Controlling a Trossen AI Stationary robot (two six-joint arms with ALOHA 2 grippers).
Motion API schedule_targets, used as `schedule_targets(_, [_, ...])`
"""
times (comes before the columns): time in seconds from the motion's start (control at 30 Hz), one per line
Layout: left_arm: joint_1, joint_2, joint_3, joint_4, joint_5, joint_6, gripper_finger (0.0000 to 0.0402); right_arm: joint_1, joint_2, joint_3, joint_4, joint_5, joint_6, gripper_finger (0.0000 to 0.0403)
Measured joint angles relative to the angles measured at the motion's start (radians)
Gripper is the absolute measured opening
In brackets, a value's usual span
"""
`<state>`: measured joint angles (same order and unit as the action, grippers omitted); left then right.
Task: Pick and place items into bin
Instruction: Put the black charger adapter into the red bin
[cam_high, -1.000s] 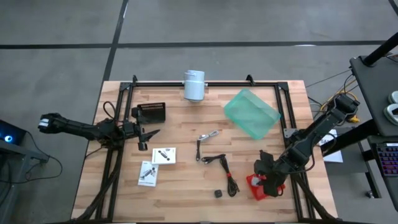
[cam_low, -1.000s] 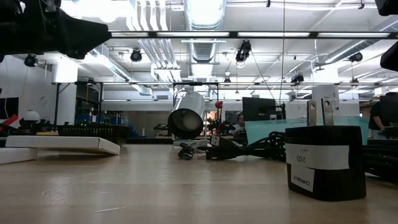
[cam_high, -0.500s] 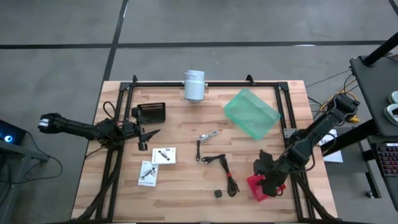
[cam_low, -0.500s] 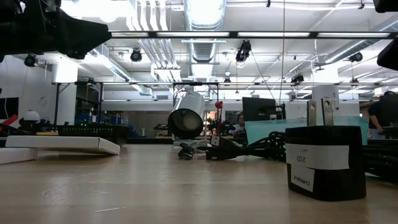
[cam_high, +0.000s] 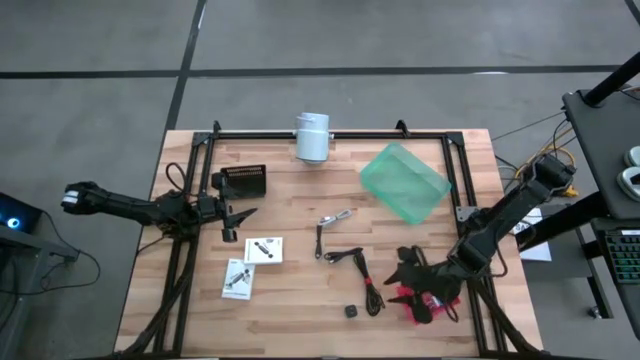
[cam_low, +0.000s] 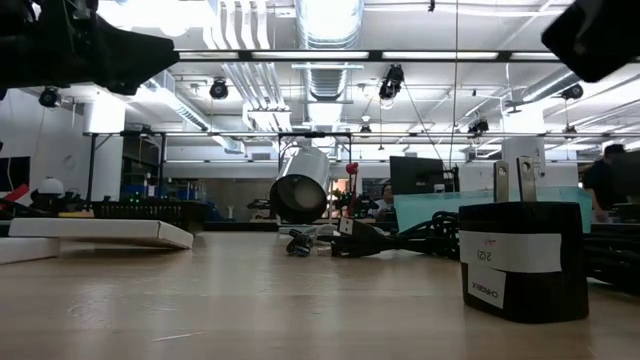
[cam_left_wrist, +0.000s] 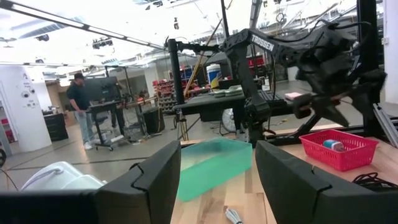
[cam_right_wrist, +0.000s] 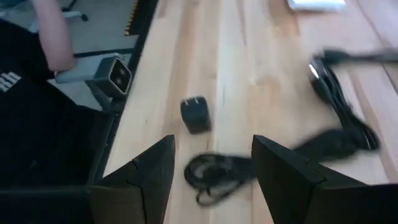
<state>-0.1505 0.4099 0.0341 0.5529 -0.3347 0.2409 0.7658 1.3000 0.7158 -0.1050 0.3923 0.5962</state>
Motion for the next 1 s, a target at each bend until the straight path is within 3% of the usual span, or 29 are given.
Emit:
schedule_targets(0.17, [0.0, 0.0, 0.0, 0.0, 0.0, 0.0, 0.0192, 0.0, 0.13, 0.024, 0.103, 0.01, -0.148, 0.0199])
schedule_targets(0.3, [0.0, 0.002, 0.0, 0.0, 0.0, 0.0, 0.0192, -0.001, 0.235, 0.081, 0.107, 0.057, -0.155, 0.0199])
schedule_targets(0.6, [0.0, 0.002, 0.0, -0.001, 0.0, 0.0, 0.0192, -0.011, 0.446, 0.249, 0.056, 0.056, -0.205, 0.0203])
schedule_targets(0.87, [0.0, 0.002, 0.0, -0.001, 0.0, 0.0, 0.0192, -0.051, 0.572, 0.402, -0.124, 0.047, -0.189, 0.0266])
schedule_targets(1.0, [0.0, 0.002, 0.0, -0.001, 0.0, 0.0, 0.0192, -0.069, 0.613, 0.462, -0.178, -0.035, -0.197, 0.0295])
